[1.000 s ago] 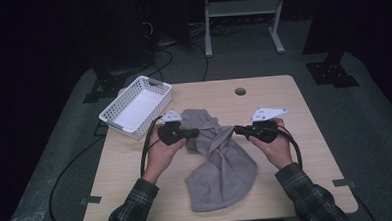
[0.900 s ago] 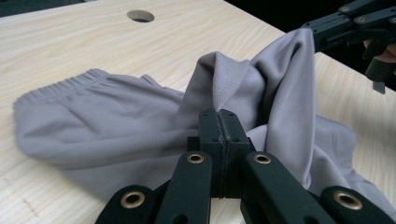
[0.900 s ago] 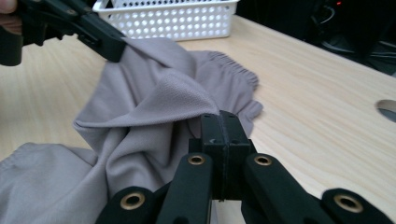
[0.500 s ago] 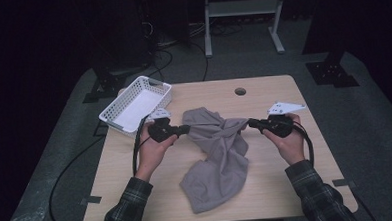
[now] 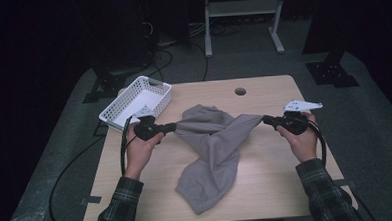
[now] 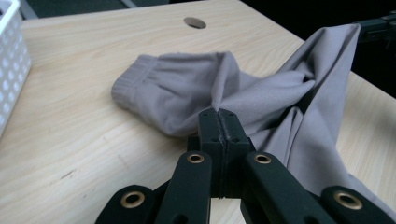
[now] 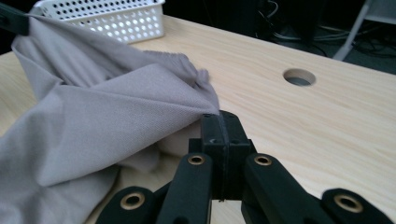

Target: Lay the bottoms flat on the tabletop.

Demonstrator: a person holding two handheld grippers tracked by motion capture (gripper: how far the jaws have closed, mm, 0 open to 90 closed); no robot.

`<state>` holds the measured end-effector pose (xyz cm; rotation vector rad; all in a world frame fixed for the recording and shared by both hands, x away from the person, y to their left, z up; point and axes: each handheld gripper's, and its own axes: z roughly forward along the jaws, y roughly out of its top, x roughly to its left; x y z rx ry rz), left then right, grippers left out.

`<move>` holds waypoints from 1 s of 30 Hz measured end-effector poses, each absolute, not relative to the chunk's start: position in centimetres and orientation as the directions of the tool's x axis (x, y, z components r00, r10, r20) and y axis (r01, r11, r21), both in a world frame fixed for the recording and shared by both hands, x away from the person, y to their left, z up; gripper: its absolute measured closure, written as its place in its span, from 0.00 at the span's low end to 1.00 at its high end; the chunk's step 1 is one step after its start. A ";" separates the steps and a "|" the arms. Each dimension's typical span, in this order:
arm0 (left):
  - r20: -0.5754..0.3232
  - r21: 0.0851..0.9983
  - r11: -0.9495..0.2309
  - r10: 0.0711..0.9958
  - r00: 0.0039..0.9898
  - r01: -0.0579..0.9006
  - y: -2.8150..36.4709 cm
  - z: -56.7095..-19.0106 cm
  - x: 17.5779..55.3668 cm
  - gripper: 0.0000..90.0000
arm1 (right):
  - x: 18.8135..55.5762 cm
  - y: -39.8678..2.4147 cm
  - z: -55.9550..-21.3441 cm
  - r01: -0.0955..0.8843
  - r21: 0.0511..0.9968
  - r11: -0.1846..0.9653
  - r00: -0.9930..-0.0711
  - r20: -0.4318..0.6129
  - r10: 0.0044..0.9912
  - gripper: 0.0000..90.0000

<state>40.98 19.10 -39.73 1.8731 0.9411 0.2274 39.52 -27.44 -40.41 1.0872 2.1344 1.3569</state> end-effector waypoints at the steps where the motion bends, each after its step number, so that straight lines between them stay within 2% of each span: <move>1: -0.239 0.835 -0.210 0.695 0.678 0.509 19.2 -39.8 40.9 1.00 | 39.5 -27.7 -40.5 0.408 0.883 0.230 -0.620 0.083 0.781 1.00; 30: -0.250 0.790 -0.180 0.778 0.576 0.586 24.8 -41.1 39.0 1.00 | 38.7 -35.0 -43.1 0.533 0.833 0.148 -0.447 0.129 0.885 1.00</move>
